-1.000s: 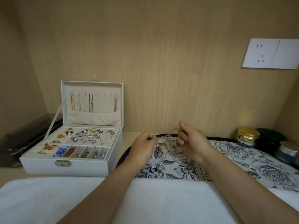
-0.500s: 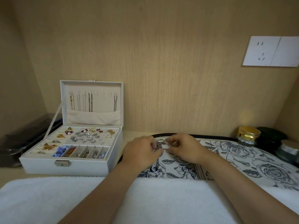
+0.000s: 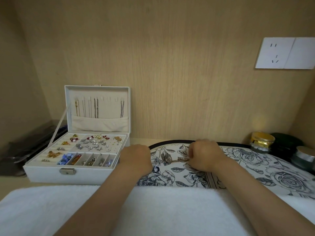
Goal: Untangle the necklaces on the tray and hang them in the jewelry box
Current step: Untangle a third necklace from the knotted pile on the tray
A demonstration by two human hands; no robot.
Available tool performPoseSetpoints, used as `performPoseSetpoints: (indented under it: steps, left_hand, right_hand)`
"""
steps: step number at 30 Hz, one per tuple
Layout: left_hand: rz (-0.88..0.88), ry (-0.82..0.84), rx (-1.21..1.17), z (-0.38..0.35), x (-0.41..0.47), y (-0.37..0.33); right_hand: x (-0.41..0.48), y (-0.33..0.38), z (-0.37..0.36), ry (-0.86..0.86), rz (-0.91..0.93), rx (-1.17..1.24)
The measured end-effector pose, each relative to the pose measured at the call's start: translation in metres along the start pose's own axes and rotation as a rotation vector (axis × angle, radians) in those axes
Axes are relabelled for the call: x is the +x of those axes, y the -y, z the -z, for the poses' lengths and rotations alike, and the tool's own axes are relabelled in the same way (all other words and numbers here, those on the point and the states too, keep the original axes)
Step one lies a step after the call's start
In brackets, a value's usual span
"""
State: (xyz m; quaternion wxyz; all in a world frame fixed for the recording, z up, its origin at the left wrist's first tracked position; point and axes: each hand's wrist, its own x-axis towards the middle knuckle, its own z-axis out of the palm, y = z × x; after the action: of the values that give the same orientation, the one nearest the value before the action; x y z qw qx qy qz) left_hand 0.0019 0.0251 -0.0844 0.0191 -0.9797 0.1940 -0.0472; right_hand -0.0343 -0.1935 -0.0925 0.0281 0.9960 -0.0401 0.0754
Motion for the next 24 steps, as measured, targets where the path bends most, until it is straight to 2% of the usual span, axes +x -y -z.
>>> performPoseSetpoints:
  steps: [4,6,8,12,18,21,24]
  left_hand:
    - [-0.223,-0.264,-0.260,-0.013,0.004,-0.005]
    - [-0.340,-0.269,-0.372,-0.021,0.007,-0.011]
    - [-0.379,-0.224,-0.402,-0.029,0.009,-0.017]
    - [-0.320,-0.257,-0.510,-0.034,0.015,-0.014]
    - [-0.190,-0.279,-0.710,-0.031,0.012,-0.013]
    - [-0.107,-0.252,-0.997,-0.030,0.013,-0.017]
    - [0.013,-0.205,-1.361,-0.024,0.009,-0.021]
  right_hand:
    - [0.000,0.013,-0.003,-0.040,0.171,0.321]
    - [0.000,0.016,-0.006,-0.020,0.224,0.380]
    - [0.000,0.016,-0.009,-0.008,0.229,0.443]
    - [-0.002,0.015,-0.009,0.004,0.166,0.630]
    - [-0.003,0.022,0.000,0.066,0.043,1.255]
    - [-0.003,0.020,0.004,0.135,-0.003,1.391]
    - [-0.003,0.019,0.005,0.159,0.004,1.343]
